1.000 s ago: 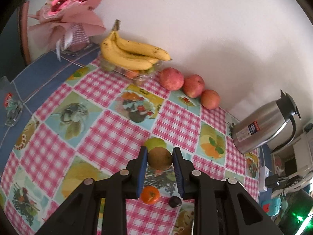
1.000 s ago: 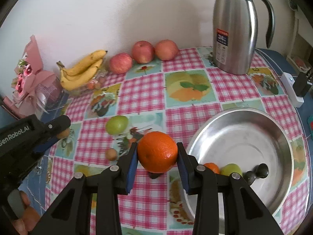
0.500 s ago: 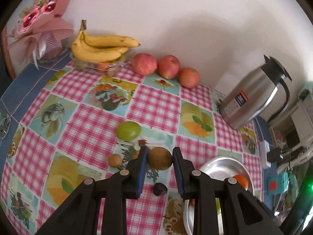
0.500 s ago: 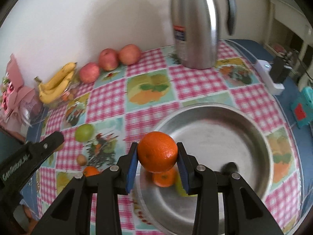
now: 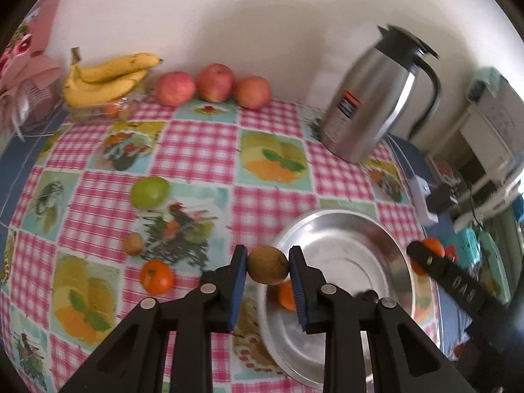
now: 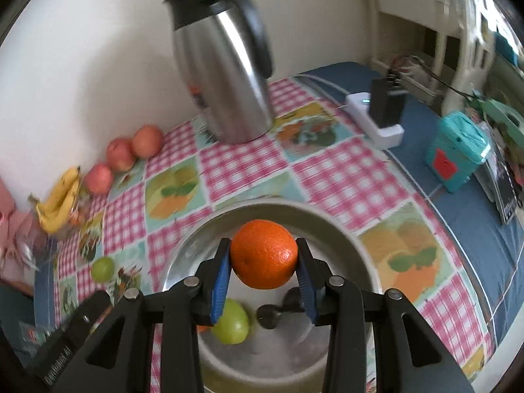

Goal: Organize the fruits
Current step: 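Carry the kiwi in the left tool while the right carries the large orange over the plate, then open the left gripper to drop the kiwi while the right drops the orange into the plate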

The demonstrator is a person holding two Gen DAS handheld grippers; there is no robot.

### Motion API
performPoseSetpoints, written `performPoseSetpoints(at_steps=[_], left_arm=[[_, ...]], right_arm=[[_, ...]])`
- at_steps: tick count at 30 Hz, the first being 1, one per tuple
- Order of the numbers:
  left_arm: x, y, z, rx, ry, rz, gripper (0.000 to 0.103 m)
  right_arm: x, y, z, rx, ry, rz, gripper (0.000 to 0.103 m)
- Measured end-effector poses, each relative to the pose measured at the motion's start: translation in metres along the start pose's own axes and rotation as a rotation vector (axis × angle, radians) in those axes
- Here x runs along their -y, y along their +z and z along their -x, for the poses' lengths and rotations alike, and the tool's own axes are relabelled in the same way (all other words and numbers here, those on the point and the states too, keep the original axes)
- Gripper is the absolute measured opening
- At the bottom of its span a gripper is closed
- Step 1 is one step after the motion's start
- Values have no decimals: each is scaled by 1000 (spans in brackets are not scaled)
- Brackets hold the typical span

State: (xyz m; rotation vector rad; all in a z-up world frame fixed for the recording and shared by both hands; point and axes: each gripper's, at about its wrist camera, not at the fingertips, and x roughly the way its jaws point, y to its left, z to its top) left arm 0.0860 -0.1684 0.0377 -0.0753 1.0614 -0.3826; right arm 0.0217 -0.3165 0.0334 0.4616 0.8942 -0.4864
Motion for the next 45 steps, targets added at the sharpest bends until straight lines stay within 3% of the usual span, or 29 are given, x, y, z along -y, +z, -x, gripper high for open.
performPoseSetpoints(at_steps=[8, 24, 45], left_arm=[[23, -14, -14, -74, -56, -51, 28], [30, -37, -51, -240, -54, -76, 28], [31, -44, -68, -295, -21, -102, 28]], right_arm=[[20, 4, 4, 26, -7, -45, 39], [10, -11, -42, -111, -2, -6, 40], [-3, -17, -57, -167, -25, 35, 40]])
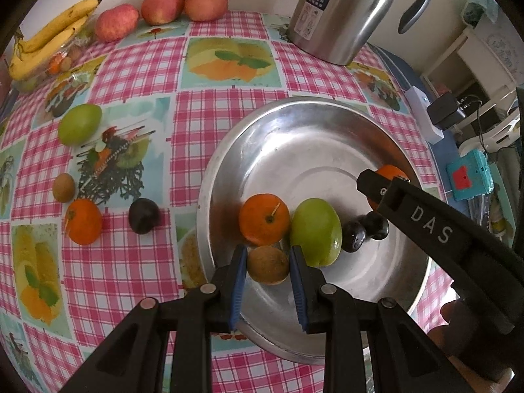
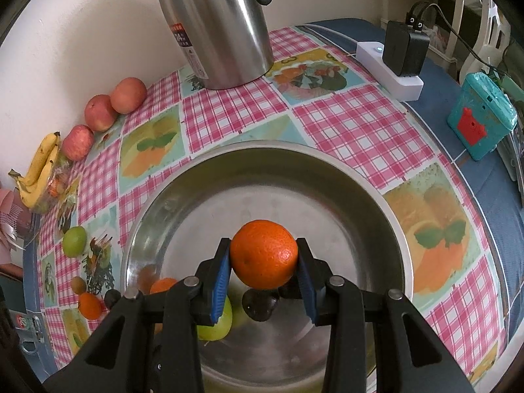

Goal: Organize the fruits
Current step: 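Open the left gripper to drop the kiwi while the right drops the orange into the plate, then withdraw both open tools from the plate back toward the fruit row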

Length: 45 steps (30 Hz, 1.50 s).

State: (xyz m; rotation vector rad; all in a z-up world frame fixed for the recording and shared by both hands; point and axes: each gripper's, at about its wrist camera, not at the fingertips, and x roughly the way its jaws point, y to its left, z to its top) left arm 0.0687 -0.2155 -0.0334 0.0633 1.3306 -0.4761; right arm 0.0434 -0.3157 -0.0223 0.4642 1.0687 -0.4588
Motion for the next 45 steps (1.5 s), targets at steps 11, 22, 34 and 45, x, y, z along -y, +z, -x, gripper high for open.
performPoseSetpoints(at_steps=[11, 22, 34, 45], left_arm=[[3, 0, -4, -14, 7, -12, 29], [2, 0, -5, -17, 7, -3, 32], [1, 0, 2, 4, -21, 15, 55], [-16, 9, 25, 55, -42, 62, 61]], right_arm=[[1, 0, 2, 4, -3, -4, 40], [-3, 2, 10, 38, -16, 17, 50], [1, 3, 16, 55, -26, 5, 51], [2, 3, 19, 66, -38, -3, 57]])
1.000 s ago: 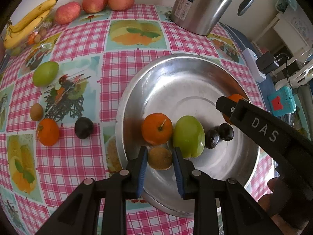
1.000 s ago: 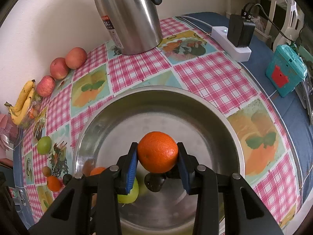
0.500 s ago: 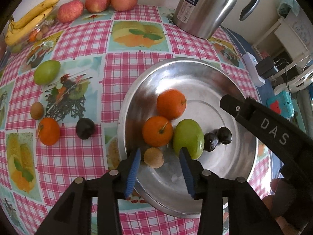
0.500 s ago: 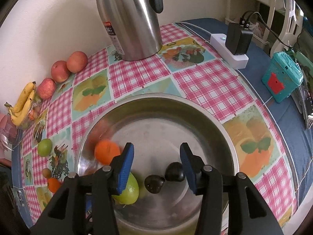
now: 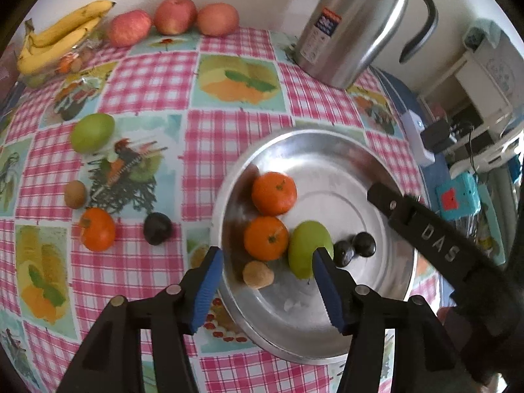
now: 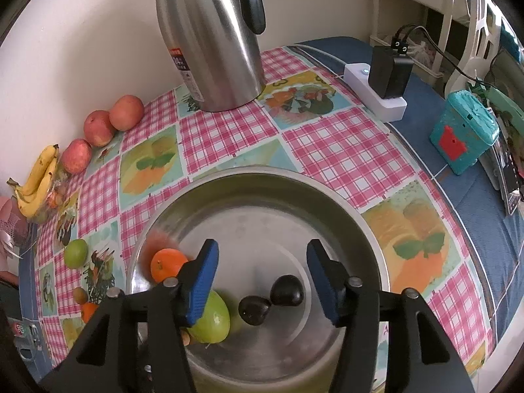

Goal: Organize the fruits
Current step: 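Withdraw both open tools from the plate back toward the fruit row, then move the left tool toward a tangerine while the right tool hovers by the plate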

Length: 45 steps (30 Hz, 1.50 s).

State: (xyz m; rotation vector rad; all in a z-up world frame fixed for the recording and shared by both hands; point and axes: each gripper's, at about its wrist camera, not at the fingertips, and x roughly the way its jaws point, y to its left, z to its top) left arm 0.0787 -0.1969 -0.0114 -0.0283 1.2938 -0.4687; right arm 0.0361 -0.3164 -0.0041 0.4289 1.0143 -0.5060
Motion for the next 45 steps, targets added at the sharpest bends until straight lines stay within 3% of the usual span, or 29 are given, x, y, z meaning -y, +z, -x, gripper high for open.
performPoseSetpoints(at_steps=[4, 21, 35, 38, 40, 45], left_arm=[[-19, 6, 9, 29, 10, 62, 67], [-131, 11, 42, 162, 80, 455, 74], [-159, 5, 59, 226, 102, 576, 82], [-161, 5, 62, 239, 116, 574, 88], [-161, 5, 64, 251, 131, 576, 97], [-160, 5, 69, 277, 148, 557, 101]], right_arm=[[0, -1, -1, -9, -5, 5, 57], [-24, -6, 5, -27, 16, 84, 57], [-80, -20, 26, 3, 82, 233, 58], [-87, -23, 28, 7, 87, 255, 68], [-91, -24, 28, 6, 89, 268, 68], [-97, -27, 27, 0, 90, 287, 75]])
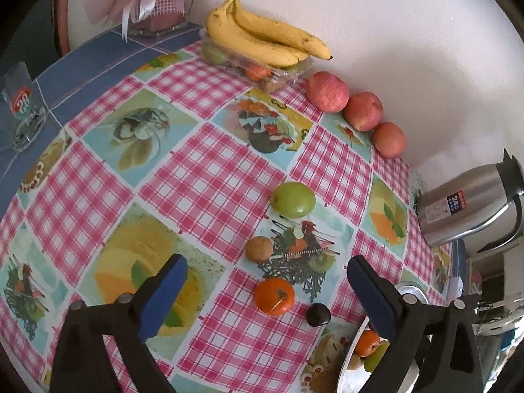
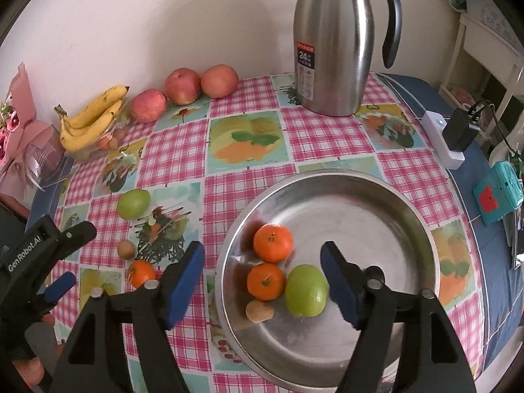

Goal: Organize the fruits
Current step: 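Move the left tool toward a tangerine while the right tool hovers by the plate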

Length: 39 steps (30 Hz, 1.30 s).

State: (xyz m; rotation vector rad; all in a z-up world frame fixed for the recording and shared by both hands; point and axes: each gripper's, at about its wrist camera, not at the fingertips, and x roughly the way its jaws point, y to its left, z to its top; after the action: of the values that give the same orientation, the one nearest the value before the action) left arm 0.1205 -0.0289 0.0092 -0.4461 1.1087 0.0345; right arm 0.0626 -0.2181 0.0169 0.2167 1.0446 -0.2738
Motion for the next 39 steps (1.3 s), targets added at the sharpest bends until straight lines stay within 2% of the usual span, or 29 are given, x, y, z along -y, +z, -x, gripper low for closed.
performPoseSetpoints(at_steps=[4, 6, 14, 17, 21, 28, 35, 39], left_arm=[[1, 1, 3, 19, 9, -21, 103], [0, 3, 3, 26, 21, -36, 103], [-5, 7, -6, 34, 76, -82, 103], [-8, 11, -4, 52, 87, -98, 103], [-12, 15, 1, 86, 100, -119, 103], [-21, 21, 0, 79, 91, -113, 103], [-24, 23, 3, 90, 68, -104, 103], [-26, 23, 3, 86, 63, -94, 103]], right_arm=[[-1, -1, -3, -9, 0, -1, 76], [-2, -2, -4, -13, -6, -2, 88], [0, -4, -12, -30, -5, -21, 89], [2, -4, -16, -37, 5, -32, 94], [-1, -5, -19, -33, 14, -35, 94], [-19, -10, -24, -27, 18, 12, 94], [-40, -12, -33, -46, 65, 68, 94], [-43, -13, -35, -38, 128, 44, 94]])
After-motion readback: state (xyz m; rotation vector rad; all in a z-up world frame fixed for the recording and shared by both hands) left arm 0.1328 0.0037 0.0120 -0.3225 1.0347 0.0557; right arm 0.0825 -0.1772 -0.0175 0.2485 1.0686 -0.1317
